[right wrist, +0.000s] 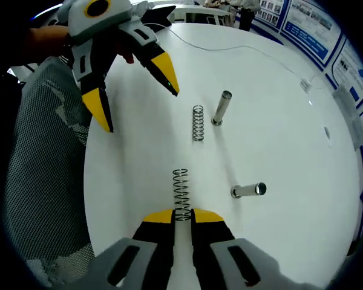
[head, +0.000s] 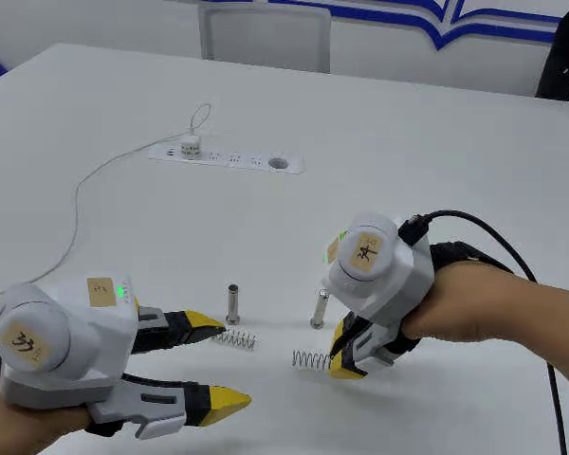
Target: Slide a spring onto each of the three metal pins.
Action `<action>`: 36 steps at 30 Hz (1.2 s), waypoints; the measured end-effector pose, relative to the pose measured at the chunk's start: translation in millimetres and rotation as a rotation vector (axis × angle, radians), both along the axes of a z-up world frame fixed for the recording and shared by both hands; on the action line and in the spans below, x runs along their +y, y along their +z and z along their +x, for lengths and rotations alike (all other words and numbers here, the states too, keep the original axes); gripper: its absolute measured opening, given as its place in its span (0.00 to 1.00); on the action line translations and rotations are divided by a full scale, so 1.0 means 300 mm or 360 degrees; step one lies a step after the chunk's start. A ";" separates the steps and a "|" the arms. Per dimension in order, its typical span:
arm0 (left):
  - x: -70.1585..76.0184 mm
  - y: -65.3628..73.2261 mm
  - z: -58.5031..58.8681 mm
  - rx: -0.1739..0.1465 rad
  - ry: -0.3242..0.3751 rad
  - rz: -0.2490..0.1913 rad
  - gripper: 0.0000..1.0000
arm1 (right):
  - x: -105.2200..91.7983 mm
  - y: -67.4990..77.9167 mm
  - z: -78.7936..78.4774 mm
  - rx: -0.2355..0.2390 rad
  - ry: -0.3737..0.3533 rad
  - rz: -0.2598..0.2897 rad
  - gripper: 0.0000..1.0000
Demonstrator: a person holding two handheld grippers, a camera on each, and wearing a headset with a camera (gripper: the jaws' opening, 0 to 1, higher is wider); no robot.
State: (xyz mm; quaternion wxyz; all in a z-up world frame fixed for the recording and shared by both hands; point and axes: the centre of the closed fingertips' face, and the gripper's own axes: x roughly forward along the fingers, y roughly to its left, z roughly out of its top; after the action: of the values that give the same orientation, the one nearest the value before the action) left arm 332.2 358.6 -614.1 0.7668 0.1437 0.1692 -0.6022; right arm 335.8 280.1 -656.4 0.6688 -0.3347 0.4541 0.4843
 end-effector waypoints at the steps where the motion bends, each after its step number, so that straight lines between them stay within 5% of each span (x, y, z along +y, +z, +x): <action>1: -0.008 0.000 -0.001 -0.0002 -0.0013 0.0003 0.48 | 0.010 0.012 -0.004 -0.0002 0.0009 0.0014 0.11; 16: -0.078 0.005 -0.028 -0.0045 -0.0135 0.0011 0.38 | 0.095 0.099 -0.040 -0.0055 0.0169 0.0059 0.11; 36: -0.116 0.023 -0.069 -0.0077 -0.0250 -0.0017 0.15 | 0.115 0.116 -0.076 -0.0082 0.0333 0.0056 0.11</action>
State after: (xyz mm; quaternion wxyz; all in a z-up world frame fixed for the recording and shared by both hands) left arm 311.6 323.7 -607.2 0.7218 0.1671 0.1355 -0.6578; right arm 313.0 314.7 -621.7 0.6318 -0.3808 0.3908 0.5506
